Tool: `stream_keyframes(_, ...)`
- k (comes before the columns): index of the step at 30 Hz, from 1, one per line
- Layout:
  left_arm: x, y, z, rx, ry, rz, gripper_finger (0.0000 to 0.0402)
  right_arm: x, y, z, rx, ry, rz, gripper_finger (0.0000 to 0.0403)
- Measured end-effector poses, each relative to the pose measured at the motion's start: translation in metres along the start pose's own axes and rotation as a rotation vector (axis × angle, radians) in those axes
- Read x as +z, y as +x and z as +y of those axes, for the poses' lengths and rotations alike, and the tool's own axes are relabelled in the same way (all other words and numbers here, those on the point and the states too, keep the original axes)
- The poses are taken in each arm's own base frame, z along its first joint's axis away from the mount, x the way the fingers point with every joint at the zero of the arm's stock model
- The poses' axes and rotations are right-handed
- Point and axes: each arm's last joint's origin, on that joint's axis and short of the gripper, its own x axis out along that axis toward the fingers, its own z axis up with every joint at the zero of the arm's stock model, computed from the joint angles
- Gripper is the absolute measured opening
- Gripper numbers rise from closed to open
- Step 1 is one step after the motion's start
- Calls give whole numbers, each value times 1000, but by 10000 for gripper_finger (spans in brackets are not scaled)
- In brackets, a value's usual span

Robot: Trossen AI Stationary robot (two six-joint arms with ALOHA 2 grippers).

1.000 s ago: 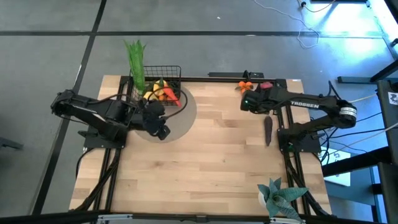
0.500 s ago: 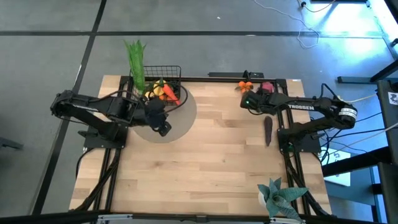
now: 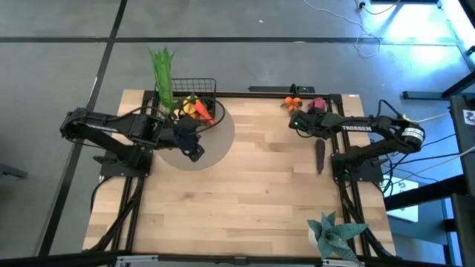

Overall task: Build produce basket
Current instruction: Put the pink dragon fruit into the wire basket

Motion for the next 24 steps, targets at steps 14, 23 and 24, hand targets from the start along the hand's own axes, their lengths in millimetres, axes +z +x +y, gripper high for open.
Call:
stream_keyframes(14,0,0,0,0,7,0,101,-13,25,7,-70,-50,23,131)
stream_keyframes(23,0,0,0,0,7,0,101,-12,25,12,-23,-144,11,23)
stream_keyframes(24,0,0,0,0,7,0,101,-12,25,12,-22,-159,11,12)
